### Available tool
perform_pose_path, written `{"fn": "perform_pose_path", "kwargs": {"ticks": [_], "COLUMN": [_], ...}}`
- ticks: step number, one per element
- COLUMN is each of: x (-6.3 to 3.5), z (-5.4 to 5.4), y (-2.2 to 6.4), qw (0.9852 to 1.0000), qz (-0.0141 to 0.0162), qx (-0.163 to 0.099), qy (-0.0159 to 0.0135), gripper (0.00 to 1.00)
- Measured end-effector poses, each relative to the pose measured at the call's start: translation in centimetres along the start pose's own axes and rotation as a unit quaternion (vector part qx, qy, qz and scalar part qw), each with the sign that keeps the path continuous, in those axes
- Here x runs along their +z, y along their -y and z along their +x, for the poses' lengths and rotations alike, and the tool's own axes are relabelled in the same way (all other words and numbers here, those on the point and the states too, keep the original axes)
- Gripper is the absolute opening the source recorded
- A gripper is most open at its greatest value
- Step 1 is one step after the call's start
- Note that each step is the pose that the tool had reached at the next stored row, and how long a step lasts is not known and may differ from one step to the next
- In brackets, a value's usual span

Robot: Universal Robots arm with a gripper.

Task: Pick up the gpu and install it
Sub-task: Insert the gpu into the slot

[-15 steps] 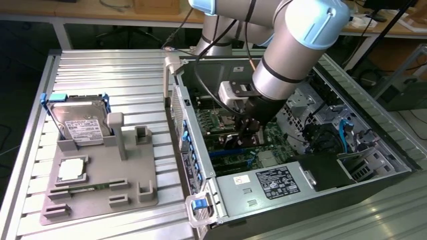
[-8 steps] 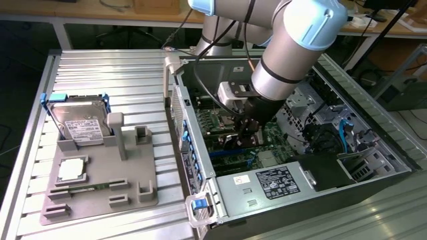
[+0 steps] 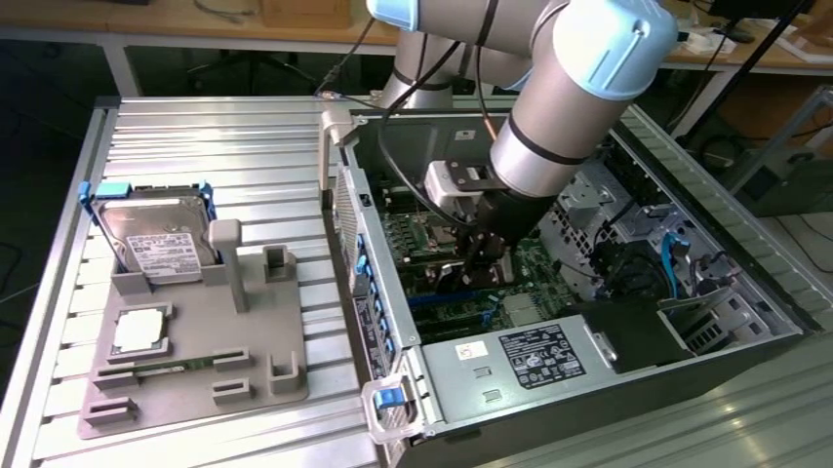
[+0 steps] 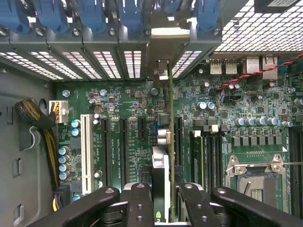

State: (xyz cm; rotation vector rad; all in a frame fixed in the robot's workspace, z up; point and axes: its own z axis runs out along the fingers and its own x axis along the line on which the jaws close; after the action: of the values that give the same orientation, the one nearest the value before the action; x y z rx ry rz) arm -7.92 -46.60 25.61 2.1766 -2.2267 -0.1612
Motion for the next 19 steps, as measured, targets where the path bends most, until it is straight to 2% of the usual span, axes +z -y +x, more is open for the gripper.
{"fn": "perform_pose_path", "kwargs": {"ticks": [8, 15, 19], "x": [0.11, 0.61, 0.89], "z": [0.25, 0.22, 0.11], "y": [0.06, 0.12, -0.16], "qw": [1.0, 1.0, 1.0], "qz": [-0.0002, -0.0003, -0.0002], "qx": [-0.002, -0.004, -0.004], "qy": [-0.0006, -0.0009, -0.0006], "gripper": [0.27, 0.27, 0.27]}}
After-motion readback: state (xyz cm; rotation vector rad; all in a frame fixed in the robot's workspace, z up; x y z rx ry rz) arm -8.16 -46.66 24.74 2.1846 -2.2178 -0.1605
